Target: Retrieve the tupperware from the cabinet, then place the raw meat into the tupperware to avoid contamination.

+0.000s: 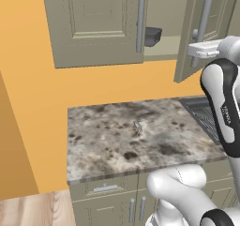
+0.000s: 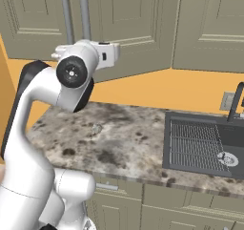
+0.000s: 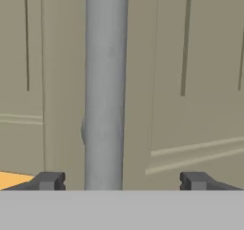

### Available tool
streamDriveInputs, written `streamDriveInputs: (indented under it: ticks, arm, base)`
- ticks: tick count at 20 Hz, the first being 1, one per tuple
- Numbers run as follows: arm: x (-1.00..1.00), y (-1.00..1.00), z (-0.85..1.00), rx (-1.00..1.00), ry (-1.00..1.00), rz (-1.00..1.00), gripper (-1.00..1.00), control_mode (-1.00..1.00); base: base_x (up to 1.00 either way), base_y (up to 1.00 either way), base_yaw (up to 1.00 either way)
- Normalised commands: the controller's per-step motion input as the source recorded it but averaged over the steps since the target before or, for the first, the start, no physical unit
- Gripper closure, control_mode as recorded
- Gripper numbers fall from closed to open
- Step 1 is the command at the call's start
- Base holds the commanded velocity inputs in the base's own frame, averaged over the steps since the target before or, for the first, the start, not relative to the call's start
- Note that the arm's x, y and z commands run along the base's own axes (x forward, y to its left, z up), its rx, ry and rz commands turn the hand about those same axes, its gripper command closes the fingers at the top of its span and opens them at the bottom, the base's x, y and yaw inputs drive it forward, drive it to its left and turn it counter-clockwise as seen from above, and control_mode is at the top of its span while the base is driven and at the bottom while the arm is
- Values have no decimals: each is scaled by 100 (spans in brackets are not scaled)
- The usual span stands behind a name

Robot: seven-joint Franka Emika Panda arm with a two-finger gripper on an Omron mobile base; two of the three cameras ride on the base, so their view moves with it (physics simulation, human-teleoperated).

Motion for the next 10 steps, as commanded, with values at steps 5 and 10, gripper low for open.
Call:
streamDriveInputs:
  ticks: [5, 10]
  arm:
    - [-59, -8, 14, 0, -20, 0, -100, -100]
    - [-72, 0, 18, 0, -8, 0, -100, -100]
  base:
    - [0, 0, 0]
    - [0, 0, 0]
